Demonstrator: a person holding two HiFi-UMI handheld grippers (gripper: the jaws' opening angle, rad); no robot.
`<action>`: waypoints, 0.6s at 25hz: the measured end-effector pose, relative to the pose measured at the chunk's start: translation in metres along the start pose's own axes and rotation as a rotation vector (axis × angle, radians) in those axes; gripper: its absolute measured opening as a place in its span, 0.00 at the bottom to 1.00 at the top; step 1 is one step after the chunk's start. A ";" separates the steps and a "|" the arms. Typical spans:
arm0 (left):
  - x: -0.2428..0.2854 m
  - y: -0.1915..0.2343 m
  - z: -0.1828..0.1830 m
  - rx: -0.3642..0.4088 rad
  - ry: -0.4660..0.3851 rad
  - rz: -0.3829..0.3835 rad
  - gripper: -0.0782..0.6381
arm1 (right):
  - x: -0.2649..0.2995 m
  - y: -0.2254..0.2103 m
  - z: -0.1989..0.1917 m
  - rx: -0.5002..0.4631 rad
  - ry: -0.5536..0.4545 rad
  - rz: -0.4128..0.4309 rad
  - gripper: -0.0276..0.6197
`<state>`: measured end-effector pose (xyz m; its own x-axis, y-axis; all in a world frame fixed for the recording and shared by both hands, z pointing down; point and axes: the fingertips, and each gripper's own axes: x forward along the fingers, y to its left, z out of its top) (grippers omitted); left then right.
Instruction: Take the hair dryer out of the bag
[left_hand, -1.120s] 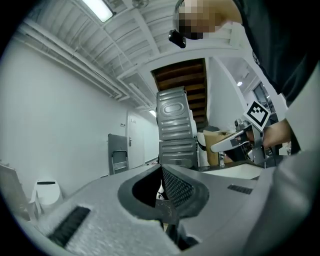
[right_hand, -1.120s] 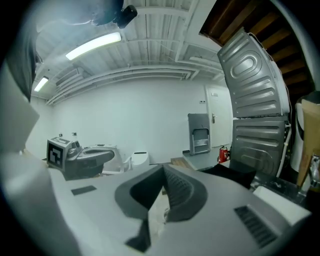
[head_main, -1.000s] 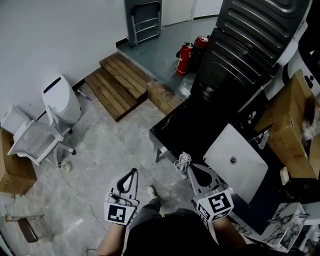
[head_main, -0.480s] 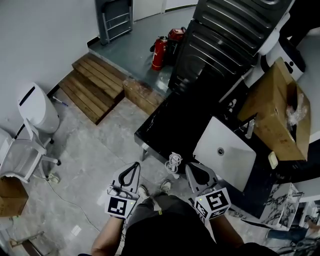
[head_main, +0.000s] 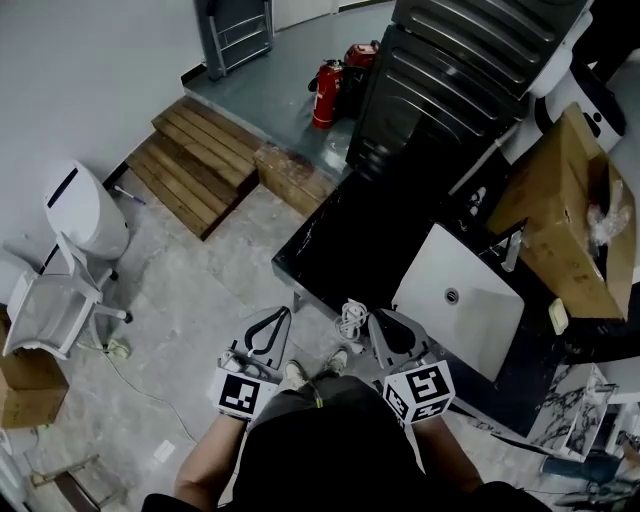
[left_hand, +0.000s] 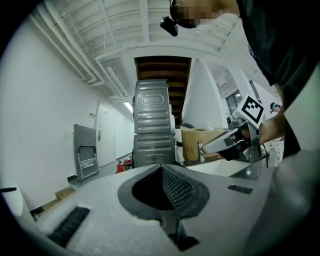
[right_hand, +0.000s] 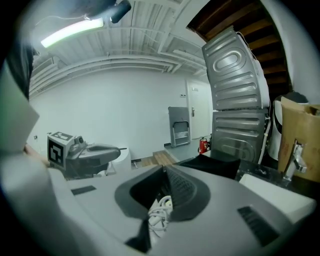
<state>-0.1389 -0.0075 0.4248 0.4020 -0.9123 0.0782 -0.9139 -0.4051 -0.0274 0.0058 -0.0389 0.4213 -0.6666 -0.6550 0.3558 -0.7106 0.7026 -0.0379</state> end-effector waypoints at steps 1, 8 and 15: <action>0.003 0.000 -0.001 0.007 0.002 -0.014 0.14 | 0.002 -0.002 -0.007 0.013 0.010 -0.005 0.07; 0.050 -0.007 -0.029 0.103 0.062 -0.165 0.14 | 0.013 -0.017 -0.054 0.112 0.100 -0.029 0.10; 0.101 -0.021 -0.096 0.328 0.175 -0.363 0.42 | 0.027 -0.014 -0.090 0.172 0.190 -0.017 0.20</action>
<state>-0.0849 -0.0853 0.5291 0.6489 -0.6968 0.3056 -0.6398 -0.7171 -0.2764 0.0183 -0.0412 0.5159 -0.6112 -0.5911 0.5264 -0.7602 0.6234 -0.1826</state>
